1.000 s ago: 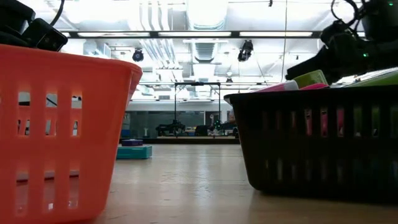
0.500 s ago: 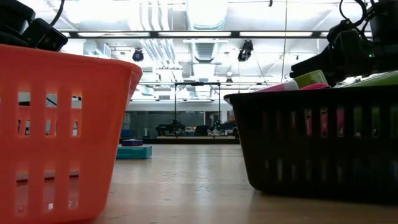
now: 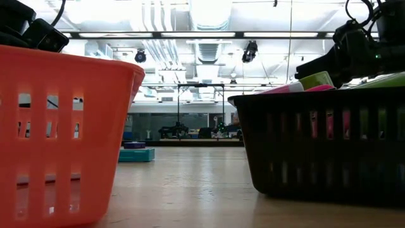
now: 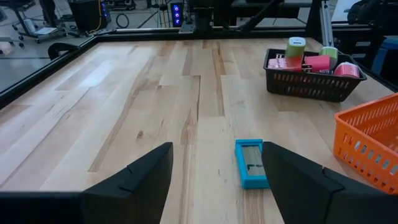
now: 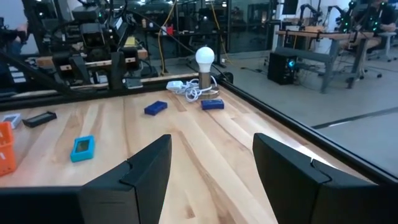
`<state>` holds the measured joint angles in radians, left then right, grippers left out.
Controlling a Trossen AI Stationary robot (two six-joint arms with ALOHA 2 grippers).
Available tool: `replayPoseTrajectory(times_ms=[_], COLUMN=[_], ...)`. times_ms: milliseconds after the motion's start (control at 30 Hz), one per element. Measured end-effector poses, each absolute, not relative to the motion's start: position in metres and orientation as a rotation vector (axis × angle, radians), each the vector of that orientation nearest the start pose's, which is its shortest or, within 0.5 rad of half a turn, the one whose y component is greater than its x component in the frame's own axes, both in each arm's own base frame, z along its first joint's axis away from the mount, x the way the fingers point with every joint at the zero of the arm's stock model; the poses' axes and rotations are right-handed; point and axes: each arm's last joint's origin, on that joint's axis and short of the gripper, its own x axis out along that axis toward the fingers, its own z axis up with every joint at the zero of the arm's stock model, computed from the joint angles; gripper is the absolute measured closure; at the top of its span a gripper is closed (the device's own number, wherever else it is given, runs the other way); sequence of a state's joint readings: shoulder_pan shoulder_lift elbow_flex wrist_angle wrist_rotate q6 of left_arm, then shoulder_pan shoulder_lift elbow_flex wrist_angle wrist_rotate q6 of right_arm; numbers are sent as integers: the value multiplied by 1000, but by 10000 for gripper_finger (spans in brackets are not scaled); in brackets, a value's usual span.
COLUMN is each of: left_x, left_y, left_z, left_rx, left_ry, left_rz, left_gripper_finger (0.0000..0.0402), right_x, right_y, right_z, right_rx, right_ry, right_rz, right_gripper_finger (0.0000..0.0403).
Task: Pick & Place Office items
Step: Put the sky blue timer into the orange bin
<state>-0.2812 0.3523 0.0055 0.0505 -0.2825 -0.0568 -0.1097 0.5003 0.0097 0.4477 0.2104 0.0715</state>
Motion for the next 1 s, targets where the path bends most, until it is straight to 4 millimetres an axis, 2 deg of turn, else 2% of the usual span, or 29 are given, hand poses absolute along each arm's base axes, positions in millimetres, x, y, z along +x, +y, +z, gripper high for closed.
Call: replayPoseTrajectory(times_ms=[300,500,633,767,1000], left_x=[112,112,112,112,112], left_y=[-24,-23,-23,-23,-23], left_z=[140,140,140,140,141], left_rx=[28,257,328,305,157], left_ry=[284,284,285,285,273], left_rz=[9,20,18,22,43], left_gripper_finger=[149,149,149,149,149], right_x=[127,127,127,127,127], right_y=[-20,-20,-20,-20,-20], right_z=[163,164,164,164,164], right_rx=[46,47,46,46,47], right_ry=[37,37,36,36,36], right_rz=[-321,-321,-322,-322,-322], right_gripper_finger=[183,184,184,184,184])
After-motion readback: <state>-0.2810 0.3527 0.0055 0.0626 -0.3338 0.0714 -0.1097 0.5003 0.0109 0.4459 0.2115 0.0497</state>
